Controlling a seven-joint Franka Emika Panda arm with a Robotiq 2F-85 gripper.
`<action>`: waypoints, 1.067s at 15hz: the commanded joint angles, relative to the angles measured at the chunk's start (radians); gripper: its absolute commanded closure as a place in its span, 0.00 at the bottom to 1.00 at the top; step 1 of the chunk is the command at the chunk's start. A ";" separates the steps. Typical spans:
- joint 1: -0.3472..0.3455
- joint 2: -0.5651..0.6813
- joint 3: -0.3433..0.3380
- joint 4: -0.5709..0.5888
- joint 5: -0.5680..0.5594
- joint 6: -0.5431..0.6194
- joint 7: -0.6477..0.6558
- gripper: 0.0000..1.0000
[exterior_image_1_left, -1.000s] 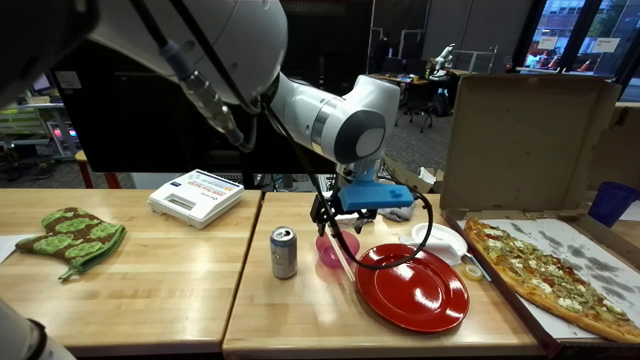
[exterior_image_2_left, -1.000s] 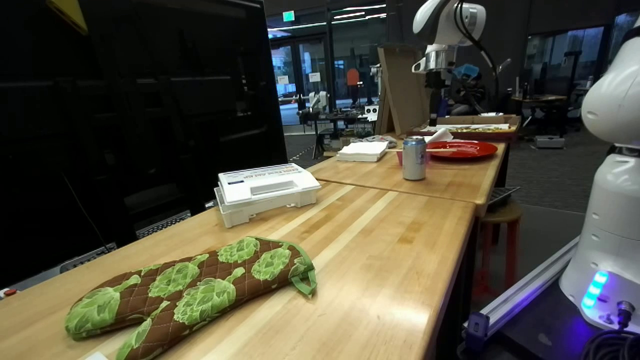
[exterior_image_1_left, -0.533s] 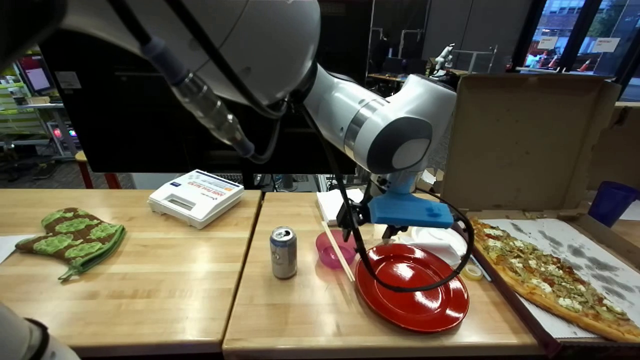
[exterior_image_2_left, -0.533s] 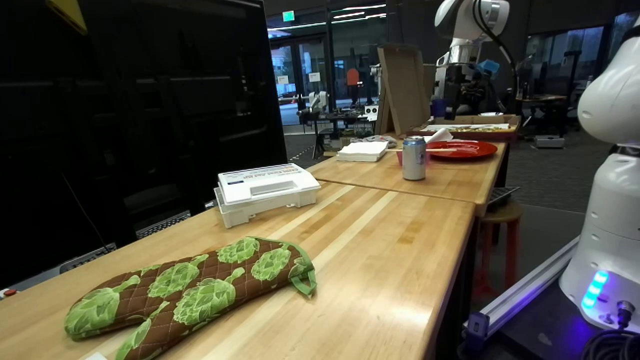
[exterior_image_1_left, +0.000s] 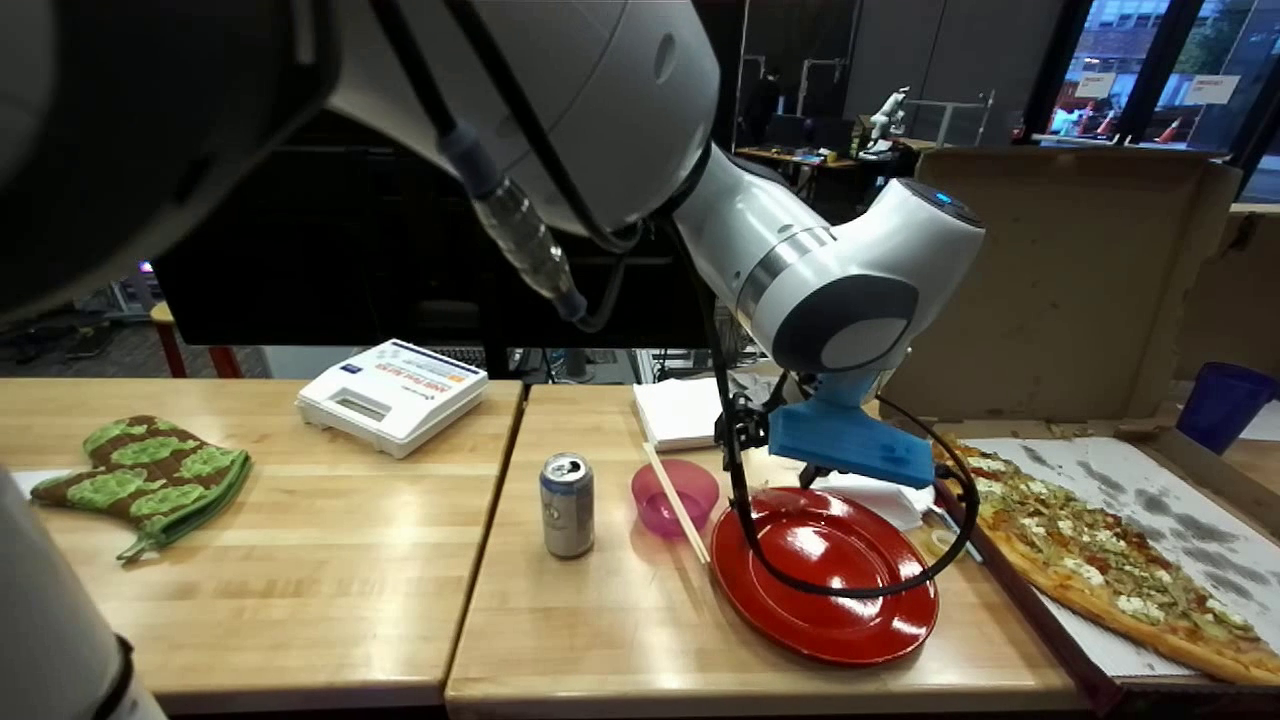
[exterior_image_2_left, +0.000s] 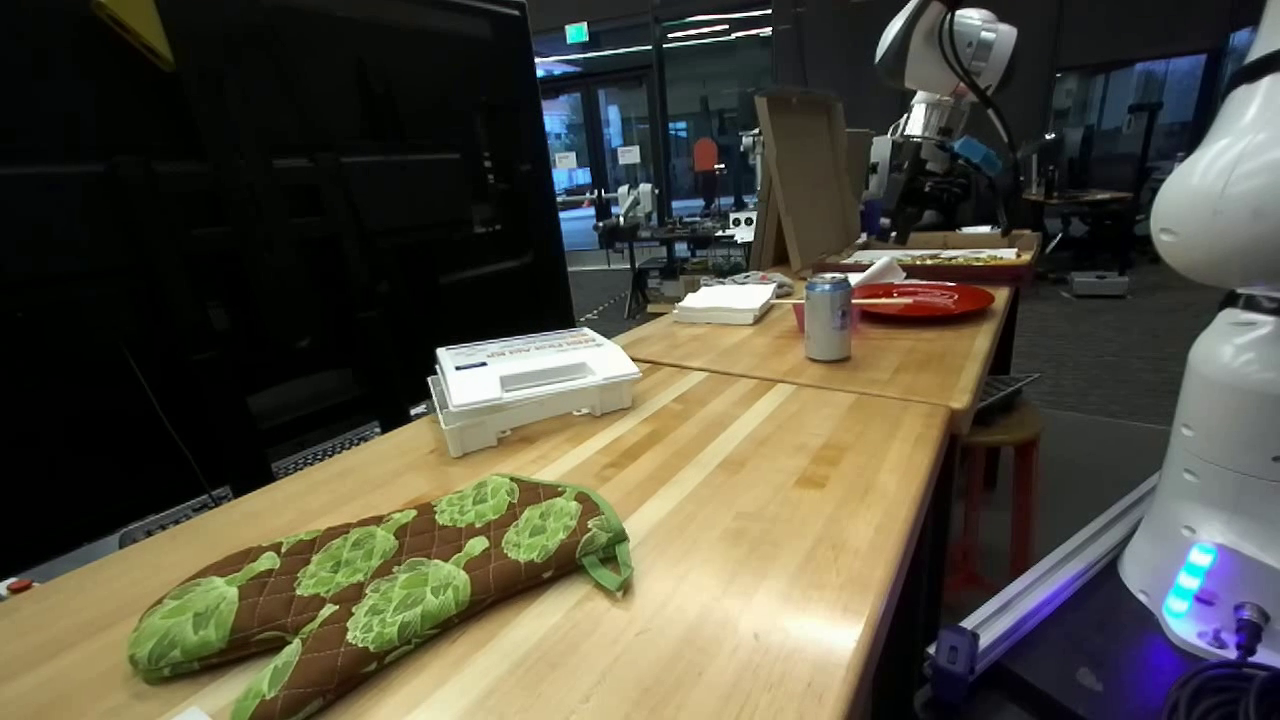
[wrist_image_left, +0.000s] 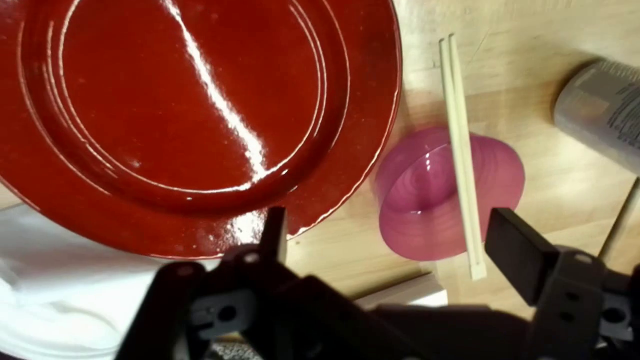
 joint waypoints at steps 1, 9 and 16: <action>-0.014 0.071 0.027 0.066 0.068 0.063 0.074 0.00; -0.047 0.159 0.052 0.144 0.065 0.181 0.234 0.00; -0.114 0.207 0.066 0.180 0.071 0.183 0.273 0.00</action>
